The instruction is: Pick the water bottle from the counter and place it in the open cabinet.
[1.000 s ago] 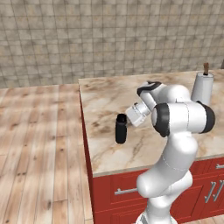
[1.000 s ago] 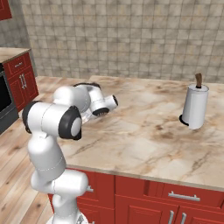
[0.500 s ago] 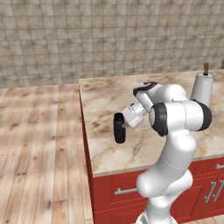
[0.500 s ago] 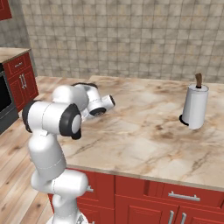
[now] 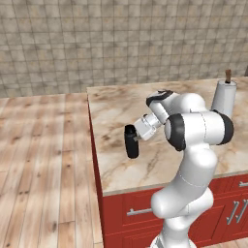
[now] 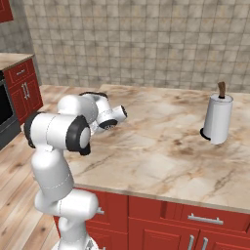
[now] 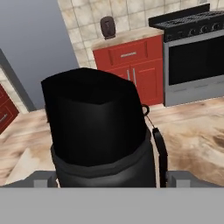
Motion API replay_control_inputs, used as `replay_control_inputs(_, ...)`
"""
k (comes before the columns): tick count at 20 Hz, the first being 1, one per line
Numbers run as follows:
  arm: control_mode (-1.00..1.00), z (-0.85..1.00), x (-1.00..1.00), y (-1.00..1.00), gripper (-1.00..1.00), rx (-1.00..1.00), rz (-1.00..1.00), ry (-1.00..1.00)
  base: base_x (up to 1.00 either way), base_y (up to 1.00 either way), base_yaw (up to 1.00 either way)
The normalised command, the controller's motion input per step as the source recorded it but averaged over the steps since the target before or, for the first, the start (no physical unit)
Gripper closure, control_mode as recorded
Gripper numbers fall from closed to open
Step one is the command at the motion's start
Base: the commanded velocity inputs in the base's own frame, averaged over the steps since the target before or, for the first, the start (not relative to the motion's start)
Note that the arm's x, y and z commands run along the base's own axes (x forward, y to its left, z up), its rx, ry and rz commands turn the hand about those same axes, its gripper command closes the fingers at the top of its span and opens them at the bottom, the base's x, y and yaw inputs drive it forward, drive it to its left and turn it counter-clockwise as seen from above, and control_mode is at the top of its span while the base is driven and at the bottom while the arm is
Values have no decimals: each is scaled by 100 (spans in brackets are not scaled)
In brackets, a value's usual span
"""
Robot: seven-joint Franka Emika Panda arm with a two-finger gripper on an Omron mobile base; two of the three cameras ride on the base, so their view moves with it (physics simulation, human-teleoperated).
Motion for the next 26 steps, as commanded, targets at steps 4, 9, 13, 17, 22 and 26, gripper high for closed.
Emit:
replay_control_inputs(4,-100,0,0,0,100,0,0,0,0,0,0)
replay_control_inputs(9,-100,0,0,0,100,0,0,0,0,0,0)
replay_control_inputs(13,-100,18,-23,0,100,0,0,-1,0,0,0)
replay_control_inputs(17,-100,71,-37,3,100,0,-2,-3,0,0,0)
replay_control_inputs(22,-100,84,-31,10,100,0,-3,0,0,0,0)
replay_control_inputs(26,-100,89,-42,10,100,0,-5,0,0,0,0)
